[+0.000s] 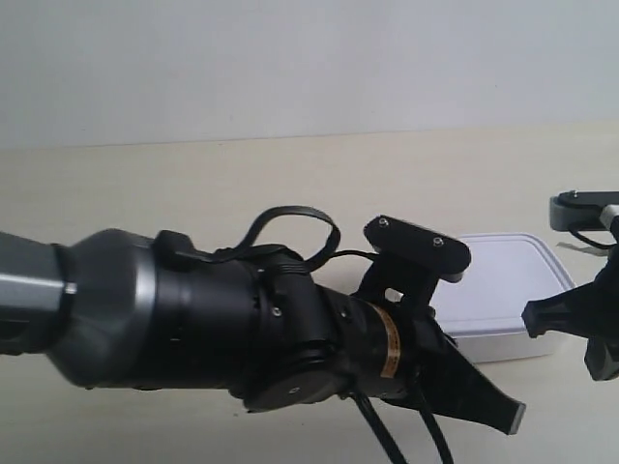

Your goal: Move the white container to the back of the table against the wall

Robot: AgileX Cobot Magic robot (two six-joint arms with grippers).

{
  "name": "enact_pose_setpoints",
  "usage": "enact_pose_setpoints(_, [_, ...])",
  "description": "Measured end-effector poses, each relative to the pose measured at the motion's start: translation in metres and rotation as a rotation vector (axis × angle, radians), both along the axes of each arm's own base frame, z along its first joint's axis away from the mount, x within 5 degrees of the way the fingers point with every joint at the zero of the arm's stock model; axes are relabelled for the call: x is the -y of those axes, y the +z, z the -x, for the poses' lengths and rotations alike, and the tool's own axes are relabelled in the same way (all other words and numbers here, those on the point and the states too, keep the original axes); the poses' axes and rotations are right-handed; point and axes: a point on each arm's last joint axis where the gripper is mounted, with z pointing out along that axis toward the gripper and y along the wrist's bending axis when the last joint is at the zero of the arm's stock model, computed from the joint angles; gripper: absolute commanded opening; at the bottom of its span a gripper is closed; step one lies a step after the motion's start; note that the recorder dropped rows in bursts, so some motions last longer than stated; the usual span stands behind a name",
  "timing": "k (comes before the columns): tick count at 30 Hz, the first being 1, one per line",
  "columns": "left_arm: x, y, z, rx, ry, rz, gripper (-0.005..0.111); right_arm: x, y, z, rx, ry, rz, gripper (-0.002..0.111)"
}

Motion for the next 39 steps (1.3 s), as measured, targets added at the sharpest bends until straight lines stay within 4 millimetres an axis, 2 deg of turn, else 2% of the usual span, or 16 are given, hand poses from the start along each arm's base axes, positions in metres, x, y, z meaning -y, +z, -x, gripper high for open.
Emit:
enact_pose_setpoints(6, [0.013,-0.014,-0.011,-0.037,0.022,-0.054,0.000,-0.002,-0.026,-0.010,-0.068,-0.004,0.014,0.000])
enact_pose_setpoints(15, [0.028,-0.023,-0.022,-0.043,0.029,-0.073,0.000,-0.005,-0.050,-0.024,-0.036,-0.005,0.004,0.000])
enact_pose_setpoints(25, [0.034,-0.039,-0.037,-0.062,0.053,-0.123,0.000,-0.008,-0.053,-0.035,0.066,-0.003,-0.020,0.000])
enact_pose_setpoints(34, [0.021,-0.037,-0.061,-0.054,0.109,-0.112,0.000,-0.010,-0.051,-0.045,0.162,-0.001,-0.042,0.000])
enact_pose_setpoints(39, [0.011,-0.039,-0.077,-0.057,0.155,-0.099,0.000,-0.014,-0.054,-0.060,0.181,-0.001,-0.047,0.000])
